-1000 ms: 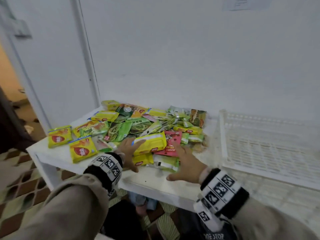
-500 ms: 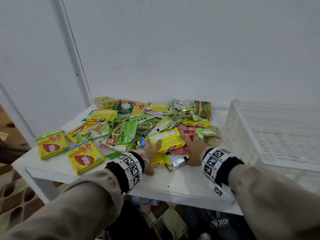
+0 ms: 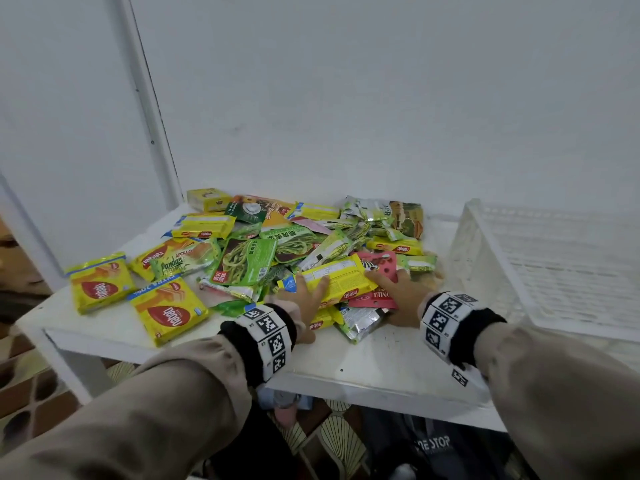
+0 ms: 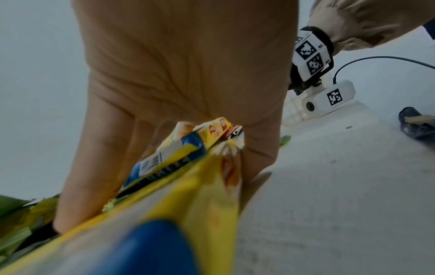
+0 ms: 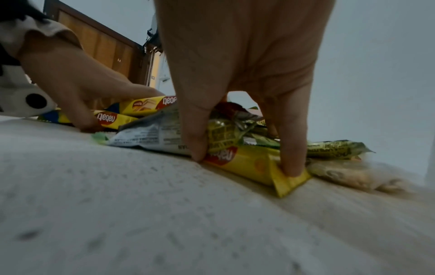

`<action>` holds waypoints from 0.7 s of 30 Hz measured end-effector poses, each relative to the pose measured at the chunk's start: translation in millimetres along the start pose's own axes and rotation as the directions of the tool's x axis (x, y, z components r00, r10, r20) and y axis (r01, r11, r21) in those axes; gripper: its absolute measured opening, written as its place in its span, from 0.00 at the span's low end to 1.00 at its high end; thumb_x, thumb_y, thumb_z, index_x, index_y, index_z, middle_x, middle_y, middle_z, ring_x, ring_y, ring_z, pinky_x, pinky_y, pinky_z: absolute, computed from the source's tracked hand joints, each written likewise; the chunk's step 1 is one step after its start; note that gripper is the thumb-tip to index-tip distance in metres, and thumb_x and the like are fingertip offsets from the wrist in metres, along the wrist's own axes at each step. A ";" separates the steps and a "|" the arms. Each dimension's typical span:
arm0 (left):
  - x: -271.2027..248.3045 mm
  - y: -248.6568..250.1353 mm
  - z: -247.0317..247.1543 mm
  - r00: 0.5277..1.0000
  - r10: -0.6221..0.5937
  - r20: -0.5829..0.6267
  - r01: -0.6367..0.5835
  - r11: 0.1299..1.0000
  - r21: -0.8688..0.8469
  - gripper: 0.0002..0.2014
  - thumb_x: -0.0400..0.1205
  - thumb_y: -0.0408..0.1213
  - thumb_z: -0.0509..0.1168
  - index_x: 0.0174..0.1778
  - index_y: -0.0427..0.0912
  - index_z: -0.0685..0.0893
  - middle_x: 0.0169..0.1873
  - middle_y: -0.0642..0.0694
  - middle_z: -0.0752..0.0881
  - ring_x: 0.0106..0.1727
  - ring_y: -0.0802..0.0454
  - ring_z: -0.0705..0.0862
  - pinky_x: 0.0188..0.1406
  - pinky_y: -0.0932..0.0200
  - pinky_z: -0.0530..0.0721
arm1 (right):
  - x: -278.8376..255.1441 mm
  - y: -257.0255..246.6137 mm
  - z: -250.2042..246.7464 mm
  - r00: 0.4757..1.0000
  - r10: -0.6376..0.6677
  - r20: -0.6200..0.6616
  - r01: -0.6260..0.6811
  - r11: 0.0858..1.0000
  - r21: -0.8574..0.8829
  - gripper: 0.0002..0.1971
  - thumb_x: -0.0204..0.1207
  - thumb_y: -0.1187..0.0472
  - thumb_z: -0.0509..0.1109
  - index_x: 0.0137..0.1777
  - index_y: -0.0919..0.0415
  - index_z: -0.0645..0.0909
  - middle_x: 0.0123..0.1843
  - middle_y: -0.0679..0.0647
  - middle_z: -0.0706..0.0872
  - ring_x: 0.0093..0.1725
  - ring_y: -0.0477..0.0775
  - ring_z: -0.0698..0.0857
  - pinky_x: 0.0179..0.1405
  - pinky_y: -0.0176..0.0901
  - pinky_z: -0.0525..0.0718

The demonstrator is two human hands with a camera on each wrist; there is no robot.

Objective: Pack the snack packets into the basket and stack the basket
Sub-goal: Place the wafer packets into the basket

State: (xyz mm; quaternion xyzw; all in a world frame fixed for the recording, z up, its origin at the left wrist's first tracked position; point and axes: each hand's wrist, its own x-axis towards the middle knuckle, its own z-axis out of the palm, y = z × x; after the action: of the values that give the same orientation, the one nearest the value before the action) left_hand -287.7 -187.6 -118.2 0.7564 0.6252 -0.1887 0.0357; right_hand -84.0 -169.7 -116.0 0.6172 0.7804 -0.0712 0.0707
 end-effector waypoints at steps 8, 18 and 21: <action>-0.6 -4.2 -10.3 0.996 0.088 0.025 -0.088 0.996 0.018 0.50 0.78 0.41 0.66 0.77 0.58 0.28 0.79 0.31 0.43 0.53 0.37 0.84 0.53 0.40 0.83 | 3.0 0.1 -1.7 0.997 -0.066 -0.046 0.064 0.997 -0.037 0.46 0.71 0.53 0.75 0.81 0.48 0.48 0.70 0.62 0.72 0.62 0.61 0.80 0.60 0.48 0.81; -5.4 -22.3 -16.6 0.993 0.110 -0.029 -0.113 0.983 -0.145 0.42 0.79 0.40 0.61 0.78 0.61 0.37 0.78 0.39 0.57 0.63 0.36 0.78 0.60 0.32 0.77 | 0.1 15.5 -2.1 0.993 -0.037 -0.115 0.051 0.991 0.120 0.39 0.73 0.57 0.73 0.79 0.46 0.55 0.68 0.60 0.75 0.65 0.58 0.77 0.63 0.43 0.73; -7.8 -27.0 -17.4 0.993 0.108 -0.036 -0.113 0.980 -0.163 0.40 0.78 0.41 0.61 0.77 0.62 0.40 0.75 0.42 0.62 0.65 0.36 0.76 0.61 0.31 0.75 | -1.8 15.3 1.3 0.998 -0.013 -0.059 0.022 0.988 0.155 0.49 0.59 0.40 0.79 0.75 0.36 0.51 0.67 0.57 0.75 0.65 0.60 0.78 0.67 0.51 0.75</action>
State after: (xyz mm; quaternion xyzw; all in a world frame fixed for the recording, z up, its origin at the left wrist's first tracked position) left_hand -310.6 -184.0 -94.6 0.7869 0.5961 -0.1239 0.1001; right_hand -68.6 -168.2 -117.3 0.6159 0.7795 -0.1144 -0.0008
